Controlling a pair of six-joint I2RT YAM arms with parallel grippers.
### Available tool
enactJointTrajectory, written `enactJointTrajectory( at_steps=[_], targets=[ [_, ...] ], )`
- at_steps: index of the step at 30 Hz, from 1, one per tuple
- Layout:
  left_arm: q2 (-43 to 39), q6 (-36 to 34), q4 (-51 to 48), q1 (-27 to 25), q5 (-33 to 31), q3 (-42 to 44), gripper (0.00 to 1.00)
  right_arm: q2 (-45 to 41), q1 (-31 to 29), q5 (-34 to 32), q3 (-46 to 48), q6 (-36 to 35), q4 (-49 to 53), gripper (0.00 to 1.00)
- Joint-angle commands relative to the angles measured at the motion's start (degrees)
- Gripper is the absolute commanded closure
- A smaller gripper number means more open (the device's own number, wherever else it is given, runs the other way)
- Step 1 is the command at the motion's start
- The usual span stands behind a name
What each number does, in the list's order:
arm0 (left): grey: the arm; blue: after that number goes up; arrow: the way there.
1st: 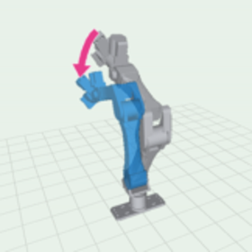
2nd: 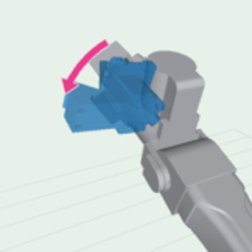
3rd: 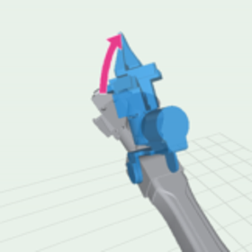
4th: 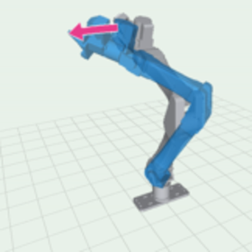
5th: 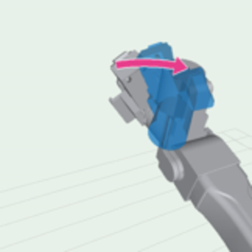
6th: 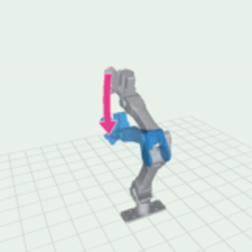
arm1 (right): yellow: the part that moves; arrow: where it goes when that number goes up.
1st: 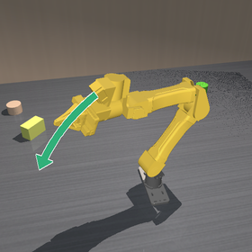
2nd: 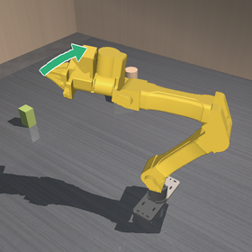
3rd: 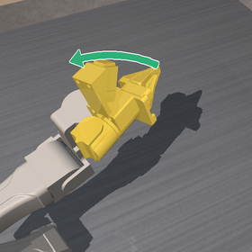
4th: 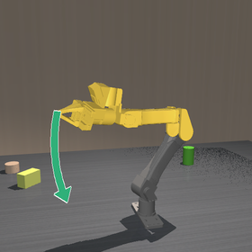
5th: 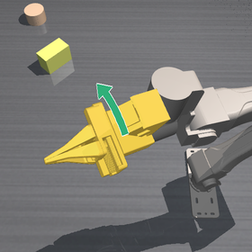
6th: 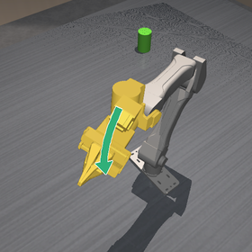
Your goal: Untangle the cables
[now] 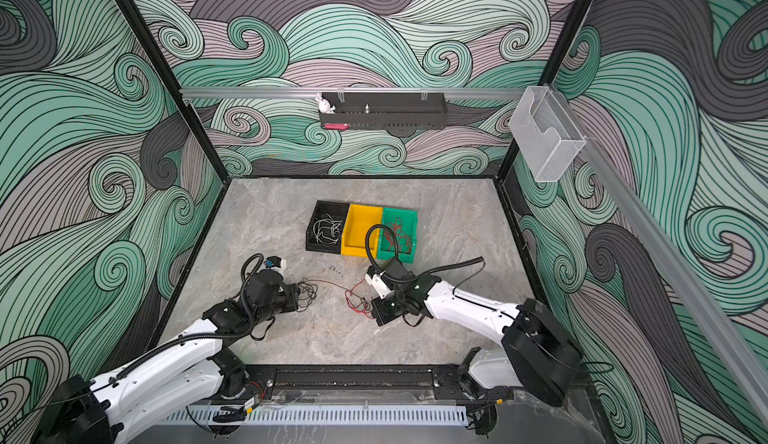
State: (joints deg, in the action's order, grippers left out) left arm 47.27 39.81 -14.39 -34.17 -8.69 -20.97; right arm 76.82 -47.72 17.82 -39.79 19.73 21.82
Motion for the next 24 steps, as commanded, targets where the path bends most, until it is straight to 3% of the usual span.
enactJointTrajectory(
  at_steps=[1,9,19,24],
  targets=[
    [-3.89,2.01,-2.87,0.40,-8.03,0.56,1.00,-2.63,-0.09,-2.99,0.50,-0.11,2.23,1.00],
    [-12.71,7.05,-12.97,2.78,-17.16,1.46,1.00,-7.03,6.17,-6.90,4.29,5.66,3.37,1.00],
    [-15.16,9.80,-15.75,3.28,-18.90,1.79,1.00,-14.07,13.19,-6.83,6.82,9.59,2.69,1.00],
    [-15.53,10.54,-16.54,3.41,-19.27,1.75,1.00,-18.23,20.22,-5.81,9.47,12.11,2.61,1.00]
  ],
)
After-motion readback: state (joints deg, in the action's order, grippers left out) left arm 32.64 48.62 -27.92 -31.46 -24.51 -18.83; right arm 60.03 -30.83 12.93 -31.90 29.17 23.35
